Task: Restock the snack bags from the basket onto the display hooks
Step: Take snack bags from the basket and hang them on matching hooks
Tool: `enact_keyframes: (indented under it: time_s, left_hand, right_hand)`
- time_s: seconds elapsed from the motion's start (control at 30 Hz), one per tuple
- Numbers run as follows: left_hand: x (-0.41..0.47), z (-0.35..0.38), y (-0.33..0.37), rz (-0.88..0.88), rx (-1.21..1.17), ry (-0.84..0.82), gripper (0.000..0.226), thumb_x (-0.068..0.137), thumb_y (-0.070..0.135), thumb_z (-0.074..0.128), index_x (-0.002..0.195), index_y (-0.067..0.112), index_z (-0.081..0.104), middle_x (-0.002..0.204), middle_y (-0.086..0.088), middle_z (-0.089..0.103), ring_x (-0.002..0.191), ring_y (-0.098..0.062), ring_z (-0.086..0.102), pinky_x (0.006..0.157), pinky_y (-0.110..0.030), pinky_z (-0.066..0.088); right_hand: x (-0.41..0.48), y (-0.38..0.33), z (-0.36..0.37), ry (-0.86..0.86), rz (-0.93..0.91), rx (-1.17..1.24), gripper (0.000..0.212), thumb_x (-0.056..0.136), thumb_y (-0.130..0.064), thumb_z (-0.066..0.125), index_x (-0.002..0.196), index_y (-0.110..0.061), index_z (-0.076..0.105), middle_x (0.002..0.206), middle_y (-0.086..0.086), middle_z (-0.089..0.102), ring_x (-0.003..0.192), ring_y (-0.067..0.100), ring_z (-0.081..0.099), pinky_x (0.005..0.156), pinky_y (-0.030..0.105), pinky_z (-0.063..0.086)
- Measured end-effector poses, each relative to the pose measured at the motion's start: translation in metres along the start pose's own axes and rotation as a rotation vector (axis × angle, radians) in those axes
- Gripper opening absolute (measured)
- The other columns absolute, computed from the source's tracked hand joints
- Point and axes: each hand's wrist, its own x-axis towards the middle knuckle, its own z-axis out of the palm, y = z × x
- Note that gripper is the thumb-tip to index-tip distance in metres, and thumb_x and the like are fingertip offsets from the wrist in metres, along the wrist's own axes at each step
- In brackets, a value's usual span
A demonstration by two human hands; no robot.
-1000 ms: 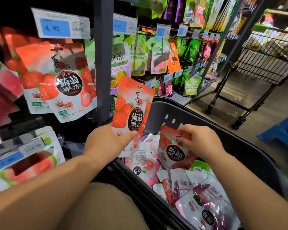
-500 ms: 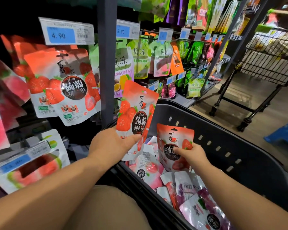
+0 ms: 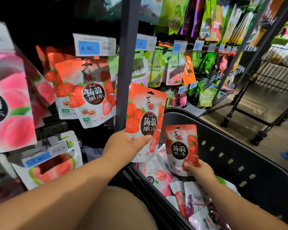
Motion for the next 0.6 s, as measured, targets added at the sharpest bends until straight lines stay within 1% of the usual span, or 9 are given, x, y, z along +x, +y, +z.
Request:
enact_keyframes:
  time_s: [0.13, 0.23, 0.33, 0.43, 0.47, 0.5, 0.53, 0.57, 0.6]
  left_hand:
    - [-0.006, -0.010, -0.001, 0.006, -0.136, 0.048, 0.012, 0.083, 0.046, 0.072, 0.078, 0.036, 0.069, 0.087, 0.013, 0.072, 0.088, -0.010, 0.065, 0.081, -0.029, 0.050]
    - [-0.010, -0.021, -0.002, -0.014, -0.252, 0.096, 0.011, 0.083, 0.041, 0.074, 0.076, 0.035, 0.068, 0.075, 0.017, 0.069, 0.075, 0.000, 0.064, 0.065, -0.017, 0.046]
    - [-0.015, -0.032, -0.007, -0.038, -0.358, 0.149, 0.008, 0.082, 0.037, 0.076, 0.079, 0.033, 0.070, 0.068, 0.020, 0.068, 0.061, 0.010, 0.060, 0.052, -0.004, 0.040]
    - [-0.022, -0.042, -0.009, -0.042, -0.423, 0.192, 0.008, 0.084, 0.035, 0.074, 0.088, 0.029, 0.072, 0.074, 0.018, 0.069, 0.061, 0.012, 0.061, 0.051, -0.001, 0.039]
    - [-0.024, -0.045, -0.009, -0.040, -0.437, 0.201, 0.009, 0.085, 0.034, 0.074, 0.090, 0.027, 0.073, 0.075, 0.018, 0.069, 0.059, 0.015, 0.060, 0.050, -0.001, 0.038]
    - [-0.026, -0.047, -0.009, -0.038, -0.457, 0.207, 0.010, 0.086, 0.032, 0.073, 0.092, 0.025, 0.073, 0.076, 0.017, 0.068, 0.057, 0.017, 0.059, 0.050, -0.001, 0.038]
    - [-0.028, -0.048, -0.009, -0.038, -0.482, 0.205, 0.010, 0.087, 0.030, 0.073, 0.094, 0.023, 0.072, 0.077, 0.015, 0.068, 0.056, 0.017, 0.058, 0.050, -0.001, 0.038]
    - [-0.031, -0.050, -0.007, -0.038, -0.513, 0.205, 0.012, 0.087, 0.028, 0.072, 0.096, 0.021, 0.073, 0.078, 0.014, 0.068, 0.055, 0.016, 0.058, 0.050, -0.001, 0.038]
    - [-0.033, -0.052, -0.007, -0.035, -0.541, 0.204, 0.013, 0.088, 0.028, 0.071, 0.097, 0.020, 0.073, 0.078, 0.012, 0.069, 0.055, 0.015, 0.059, 0.050, -0.001, 0.039]
  right_hand:
    - [-0.010, -0.028, -0.005, -0.065, -0.024, 0.313, 0.015, 0.093, -0.021, 0.066, 0.099, -0.007, 0.067, 0.094, 0.014, 0.074, 0.088, 0.031, 0.070, 0.081, 0.044, 0.056]
    - [-0.025, -0.056, -0.004, -0.143, -0.031, 0.601, 0.031, 0.090, -0.023, 0.062, 0.107, 0.003, 0.061, 0.103, 0.023, 0.072, 0.082, 0.034, 0.072, 0.069, 0.040, 0.059]
    - [-0.046, -0.083, -0.004, -0.245, -0.061, 0.831, 0.038, 0.085, -0.027, 0.058, 0.116, -0.006, 0.068, 0.109, 0.018, 0.073, 0.087, 0.031, 0.074, 0.063, 0.040, 0.061]
    - [-0.065, -0.107, -0.004, -0.311, -0.070, 0.963, 0.024, 0.087, -0.027, 0.059, 0.084, -0.020, 0.082, 0.095, 0.009, 0.077, 0.077, 0.023, 0.075, 0.054, 0.037, 0.060]
    - [-0.074, -0.115, -0.002, -0.356, -0.078, 0.978, 0.017, 0.082, -0.026, 0.066, 0.081, -0.020, 0.082, 0.098, 0.011, 0.077, 0.080, 0.025, 0.075, 0.058, 0.041, 0.061]
    - [-0.079, -0.121, 0.001, -0.406, -0.079, 0.984, 0.021, 0.070, -0.027, 0.078, 0.089, -0.018, 0.082, 0.107, 0.014, 0.075, 0.089, 0.030, 0.074, 0.068, 0.049, 0.062]
    - [-0.083, -0.127, 0.004, -0.464, -0.064, 0.977, 0.049, 0.055, -0.027, 0.091, 0.101, -0.016, 0.079, 0.117, 0.018, 0.071, 0.101, 0.036, 0.071, 0.081, 0.058, 0.057]
    - [-0.086, -0.129, 0.009, -0.510, -0.043, 0.973, 0.075, 0.041, -0.027, 0.099, 0.111, -0.014, 0.076, 0.122, 0.020, 0.068, 0.108, 0.040, 0.067, 0.088, 0.064, 0.052]
    - [-0.095, -0.134, 0.014, -0.519, -0.024, 0.960, 0.084, 0.034, -0.025, 0.102, 0.113, -0.012, 0.075, 0.121, 0.021, 0.068, 0.107, 0.040, 0.067, 0.085, 0.064, 0.052]
